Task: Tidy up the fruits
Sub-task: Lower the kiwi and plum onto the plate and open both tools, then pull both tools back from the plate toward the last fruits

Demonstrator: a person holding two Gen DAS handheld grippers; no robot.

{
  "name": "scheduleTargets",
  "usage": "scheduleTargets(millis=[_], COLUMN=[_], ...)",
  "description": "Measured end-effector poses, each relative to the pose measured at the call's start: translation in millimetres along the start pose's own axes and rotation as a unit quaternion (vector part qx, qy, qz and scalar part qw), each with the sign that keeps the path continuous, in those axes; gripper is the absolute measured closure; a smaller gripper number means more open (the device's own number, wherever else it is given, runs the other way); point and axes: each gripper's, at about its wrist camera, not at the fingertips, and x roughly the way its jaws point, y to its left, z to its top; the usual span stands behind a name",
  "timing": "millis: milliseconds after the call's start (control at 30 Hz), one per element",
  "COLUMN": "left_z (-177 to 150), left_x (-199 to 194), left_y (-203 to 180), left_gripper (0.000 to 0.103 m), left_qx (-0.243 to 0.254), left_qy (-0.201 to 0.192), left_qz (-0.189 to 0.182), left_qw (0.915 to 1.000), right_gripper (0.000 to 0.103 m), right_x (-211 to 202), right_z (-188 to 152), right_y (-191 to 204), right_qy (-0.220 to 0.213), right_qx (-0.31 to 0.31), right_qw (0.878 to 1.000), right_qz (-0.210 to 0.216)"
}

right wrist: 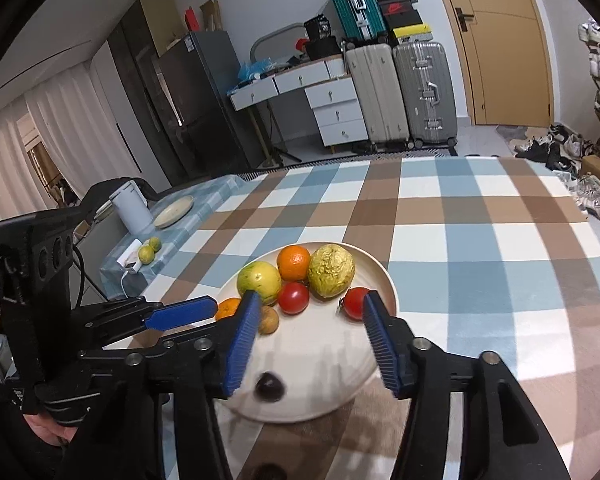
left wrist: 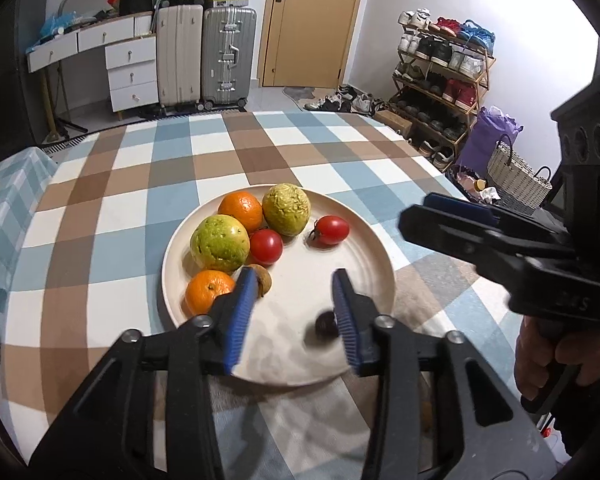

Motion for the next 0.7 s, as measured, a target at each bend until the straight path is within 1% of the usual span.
scheduleTargets(millis=[33,67,167,200,233,300,400,467,500,567,700], left_z=[-1.2,-3.0,-7.6,-9.7,-12.5,-18.0,-25.1,-32.0,-33.9,-43.0,-60.0], left_x=[-6.1,-12.8,-27.8,-33.2,-39.2,-52.2,-68.2,-78.3,-80.7,-91.1,-99.4], left_y=[-2.2,-4.3,-8.9,-10.4,-11.7,-12.6,-12.1,-10.1,-8.7,-7.9,-8.1], left_gripper=[0.054,0.053,0.046,0.039,0.029,0.019,0.013,0.007,0.002,0.001,0.001], left_qx=[0.000,-0.001,-0.001,-0.002,-0.005,-0.015,-0.025,-0.038,-0.041,-0.046,-0.049], left_qy=[-0.004,-0.010,-0.020,-0.023,-0.027,-0.041,-0.057,-0.061,-0.063,-0.071,-0.063], left_qz=[-0.001,-0.001,0.003,0.004,0.008,0.022,0.029,0.023,0.023,0.023,0.014], left_qw=[1.0000,0.9999,0.9998,0.9997,0.9996,0.9988,0.9977,0.9972,0.9969,0.9961,0.9967], right_gripper=[0.035,0.031,0.026,0.025,0.022,0.018,0.011,0.006,0.006,0.005,0.003], right_x=[-7.1,-12.2,-32.4,-37.3,-43.3,-53.9,-69.2,-75.4,-79.0,-84.1,-98.0], right_z=[-1.7,-3.2,-9.7,-11.7,-14.5,-19.6,-30.2,-36.3,-40.7,-48.1,-65.9], right_y=[1.4,2.3,7.6,9.1,11.1,14.4,20.5,22.2,23.2,26.0,36.5], right_qy=[-0.007,-0.011,-0.027,-0.030,-0.034,-0.041,-0.050,-0.053,-0.053,-0.051,-0.051], right_qx=[0.001,0.002,0.000,-0.002,-0.003,-0.006,-0.014,-0.014,-0.012,-0.013,-0.027], right_qw=[1.000,1.000,1.000,1.000,0.999,0.999,0.999,0.998,0.998,0.999,0.998], right_qz=[0.000,0.001,0.002,0.000,-0.001,-0.003,-0.008,-0.011,-0.010,-0.009,-0.015])
